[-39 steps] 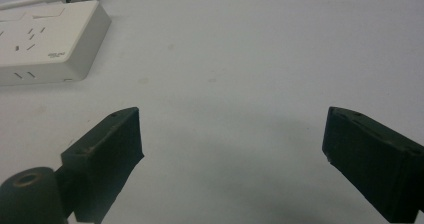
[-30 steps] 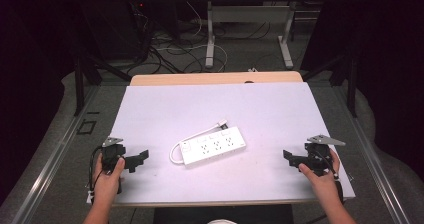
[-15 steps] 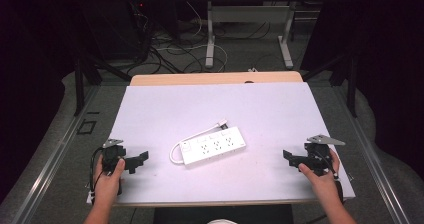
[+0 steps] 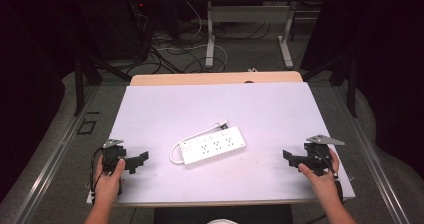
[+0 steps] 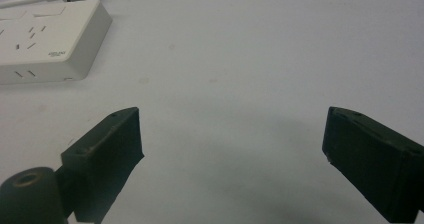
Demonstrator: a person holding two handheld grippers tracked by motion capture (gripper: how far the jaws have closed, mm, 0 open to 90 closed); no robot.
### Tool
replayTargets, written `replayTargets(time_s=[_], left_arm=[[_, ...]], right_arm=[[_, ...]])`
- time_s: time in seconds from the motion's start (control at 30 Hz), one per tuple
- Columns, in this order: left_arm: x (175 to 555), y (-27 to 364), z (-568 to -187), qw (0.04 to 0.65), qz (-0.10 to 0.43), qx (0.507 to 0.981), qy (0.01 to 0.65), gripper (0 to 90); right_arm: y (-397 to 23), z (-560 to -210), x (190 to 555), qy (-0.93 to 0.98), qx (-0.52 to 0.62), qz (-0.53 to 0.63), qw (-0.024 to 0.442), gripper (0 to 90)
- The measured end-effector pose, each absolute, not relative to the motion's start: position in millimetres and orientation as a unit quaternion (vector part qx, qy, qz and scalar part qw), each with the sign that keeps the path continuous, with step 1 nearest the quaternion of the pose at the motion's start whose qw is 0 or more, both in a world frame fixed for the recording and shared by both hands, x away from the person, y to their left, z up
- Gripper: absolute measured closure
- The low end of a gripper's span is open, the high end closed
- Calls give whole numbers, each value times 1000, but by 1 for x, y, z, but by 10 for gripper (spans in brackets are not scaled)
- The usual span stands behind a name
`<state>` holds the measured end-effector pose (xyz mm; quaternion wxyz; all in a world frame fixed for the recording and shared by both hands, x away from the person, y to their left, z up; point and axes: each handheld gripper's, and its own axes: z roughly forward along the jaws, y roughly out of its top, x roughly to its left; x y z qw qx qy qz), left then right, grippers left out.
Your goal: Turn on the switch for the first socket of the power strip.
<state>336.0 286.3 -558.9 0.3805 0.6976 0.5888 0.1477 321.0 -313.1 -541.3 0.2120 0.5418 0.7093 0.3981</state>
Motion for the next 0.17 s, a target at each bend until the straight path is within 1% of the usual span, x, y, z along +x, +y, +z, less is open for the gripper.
replayTargets(time_s=[0.17], left_arm=[[336, 287, -559, 381, 150, 697, 589, 43]], right_arm=[[-313, -542, 321, 708, 544, 397, 210, 85]])
